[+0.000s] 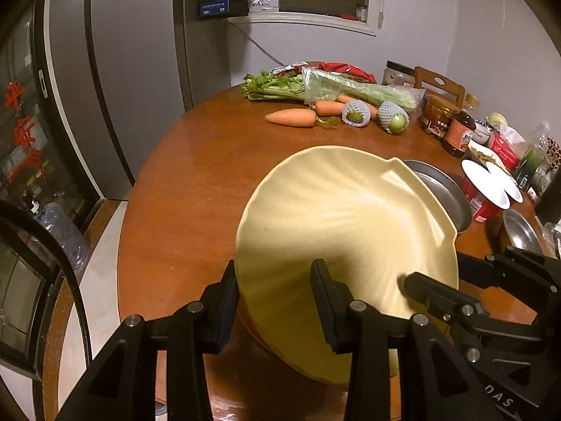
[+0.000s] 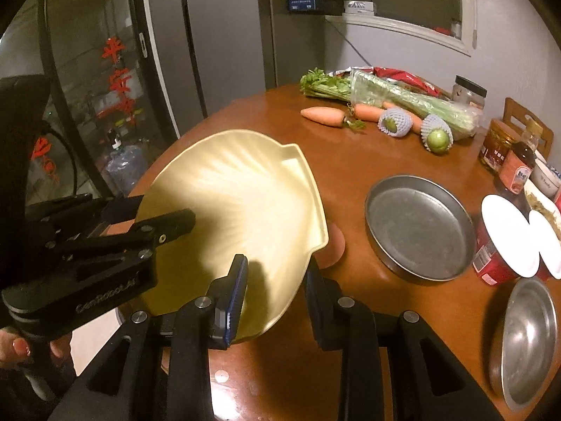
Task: Organize plates and bowls
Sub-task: 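Carry the shell plate over the pink plate and lower it onto it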
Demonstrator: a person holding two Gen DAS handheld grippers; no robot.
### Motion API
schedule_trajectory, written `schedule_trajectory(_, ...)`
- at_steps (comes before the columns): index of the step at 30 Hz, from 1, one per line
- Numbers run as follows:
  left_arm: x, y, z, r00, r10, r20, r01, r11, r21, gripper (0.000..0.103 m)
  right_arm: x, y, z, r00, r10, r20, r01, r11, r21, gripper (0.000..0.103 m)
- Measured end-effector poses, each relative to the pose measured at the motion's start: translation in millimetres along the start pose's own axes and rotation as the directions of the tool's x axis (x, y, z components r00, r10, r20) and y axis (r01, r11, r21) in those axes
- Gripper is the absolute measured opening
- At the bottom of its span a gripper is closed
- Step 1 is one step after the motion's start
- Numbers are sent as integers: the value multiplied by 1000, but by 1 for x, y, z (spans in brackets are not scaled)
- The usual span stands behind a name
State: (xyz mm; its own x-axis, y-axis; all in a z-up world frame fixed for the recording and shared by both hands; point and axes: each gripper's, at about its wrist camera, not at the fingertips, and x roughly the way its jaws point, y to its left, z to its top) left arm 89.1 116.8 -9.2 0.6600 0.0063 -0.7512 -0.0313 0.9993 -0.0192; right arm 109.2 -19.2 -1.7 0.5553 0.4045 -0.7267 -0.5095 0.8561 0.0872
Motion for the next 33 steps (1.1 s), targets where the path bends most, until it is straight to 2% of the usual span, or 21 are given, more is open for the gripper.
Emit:
schedule_trajectory(5,-5,-3,-4,1000,-21,-2,21,1000,4,41,7,-4,8,1000,-13,-8,13,1000,-17,34)
schedule_trajectory(11,-3,-6,-10,1000,-1,-23,1,1000,10,41,22,-7,26,999,-28,-18,27,996,-80,34)
schedule_trajectory(25,1,-17,-18,998,21,-68,-19,999,28,42,56,-23,39,995,55,-78,-68,983,-169,35)
schedule_trajectory(33,-1,-15,-19,998,14,-69,-12,1000,21,42,63,-21,42,994,79,-71,-93,973,-212,35)
